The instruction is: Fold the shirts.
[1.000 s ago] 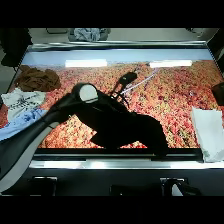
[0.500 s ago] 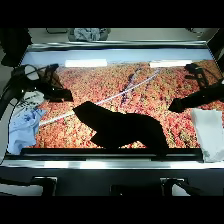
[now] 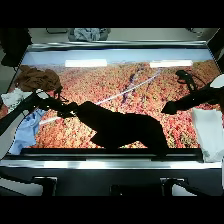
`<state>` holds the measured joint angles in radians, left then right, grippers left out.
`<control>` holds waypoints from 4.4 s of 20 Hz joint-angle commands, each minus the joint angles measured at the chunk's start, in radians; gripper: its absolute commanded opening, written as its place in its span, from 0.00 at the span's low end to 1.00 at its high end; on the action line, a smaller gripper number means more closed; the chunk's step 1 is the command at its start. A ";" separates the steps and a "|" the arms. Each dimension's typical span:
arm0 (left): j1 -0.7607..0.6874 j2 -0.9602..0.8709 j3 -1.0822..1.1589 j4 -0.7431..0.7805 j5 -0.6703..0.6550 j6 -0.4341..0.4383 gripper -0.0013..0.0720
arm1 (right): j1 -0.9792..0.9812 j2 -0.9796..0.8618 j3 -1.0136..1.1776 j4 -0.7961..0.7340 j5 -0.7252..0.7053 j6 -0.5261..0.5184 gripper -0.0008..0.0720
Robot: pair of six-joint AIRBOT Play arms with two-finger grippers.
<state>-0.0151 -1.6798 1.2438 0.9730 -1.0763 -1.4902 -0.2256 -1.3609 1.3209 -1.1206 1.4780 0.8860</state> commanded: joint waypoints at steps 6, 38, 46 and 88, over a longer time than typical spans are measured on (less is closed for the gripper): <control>-0.063 -0.023 -0.014 -0.076 0.134 0.050 0.05 | 0.151 -0.003 -0.248 -0.050 -0.175 -0.056 0.99; 0.311 0.698 0.765 0.099 0.140 -0.021 0.05 | 0.116 0.550 0.460 -0.523 -0.155 0.056 0.07; 0.256 0.696 0.461 0.138 -0.046 0.067 0.05 | 0.116 0.446 0.295 -0.444 0.205 0.070 0.07; 0.094 0.205 -0.130 -0.019 -0.111 0.261 1.00 | 0.193 -0.102 -0.415 0.215 -0.242 0.060 0.97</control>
<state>0.1005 -1.4990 1.1717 0.9806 -1.1362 -1.2396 -0.0345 -1.4635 0.9100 -0.9112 1.2423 0.9489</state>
